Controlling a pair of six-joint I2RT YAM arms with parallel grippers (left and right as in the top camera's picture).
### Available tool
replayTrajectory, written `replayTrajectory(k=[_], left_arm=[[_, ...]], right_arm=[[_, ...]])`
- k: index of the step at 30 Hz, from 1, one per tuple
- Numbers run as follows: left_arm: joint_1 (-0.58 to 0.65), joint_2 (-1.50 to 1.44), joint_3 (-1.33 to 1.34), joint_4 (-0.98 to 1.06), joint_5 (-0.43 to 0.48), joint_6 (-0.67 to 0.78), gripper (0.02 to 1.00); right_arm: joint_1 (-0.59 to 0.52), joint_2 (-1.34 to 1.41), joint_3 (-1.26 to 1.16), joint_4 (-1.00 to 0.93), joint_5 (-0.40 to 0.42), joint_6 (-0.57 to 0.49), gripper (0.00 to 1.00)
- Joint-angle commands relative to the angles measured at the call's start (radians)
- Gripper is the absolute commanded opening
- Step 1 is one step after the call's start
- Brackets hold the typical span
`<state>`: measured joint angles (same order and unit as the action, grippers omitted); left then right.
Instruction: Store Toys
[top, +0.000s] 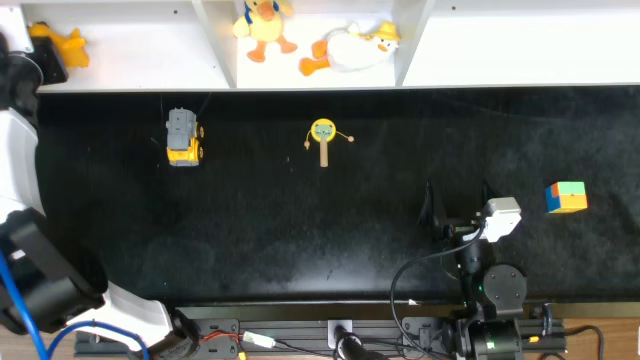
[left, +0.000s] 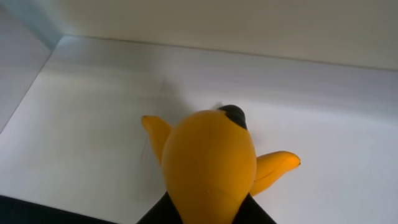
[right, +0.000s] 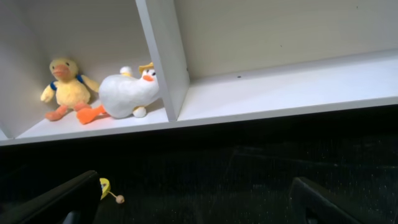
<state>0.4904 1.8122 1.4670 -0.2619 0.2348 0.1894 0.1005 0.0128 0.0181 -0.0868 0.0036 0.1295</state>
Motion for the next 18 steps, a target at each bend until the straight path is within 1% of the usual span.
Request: replayTrajectory(k=[1,7,8,9,10,11,12,13,15,18], left_arm=[[-0.014,0.046,0.031,0.021,0.034,-0.004,0.095],[-0.031,0.064,0.031,0.05,0.032,0.005,0.095],[-0.032,0.064,0.031,0.054,0.033,0.013,0.117],[-0.033,0.064,0.031,0.057,0.032,0.02,0.167],[-0.033,0.065,0.031,0.06,0.033,0.019,0.242],[-0.033,0.065,0.031,0.062,0.033,0.019,0.288],[-0.033,0.065,0.031,0.064,0.033,0.019,0.314],[-0.033,0.065,0.031,0.066,0.033,0.019,0.375],[-0.033,0.065,0.031,0.073,0.033,0.019,0.555],[-0.033,0.065,0.031,0.079,0.033,0.019,0.647]], right_arm=[[0.004,-0.008,-0.012,0.006,-0.003,-0.006,0.996],[0.004,-0.008,-0.012,0.006,-0.003,-0.006,0.996],[0.004,-0.008,-0.012,0.006,-0.003,-0.006,0.993],[0.004,-0.008,-0.012,0.006,-0.003,-0.006,0.996],[0.004,-0.008,-0.012,0.006,-0.003,-0.006,0.996],[0.004,-0.008,-0.012,0.006,-0.003,-0.006,0.993],[0.004,-0.008,-0.012,0.006,-0.003,-0.006,0.996],[0.004,-0.008,-0.012,0.006,-0.003,-0.006,0.993],[0.004,-0.008,-0.012,0.006,-0.003,-0.006,0.996],[0.004,-0.008,-0.012,0.006,-0.003,-0.006,0.996]])
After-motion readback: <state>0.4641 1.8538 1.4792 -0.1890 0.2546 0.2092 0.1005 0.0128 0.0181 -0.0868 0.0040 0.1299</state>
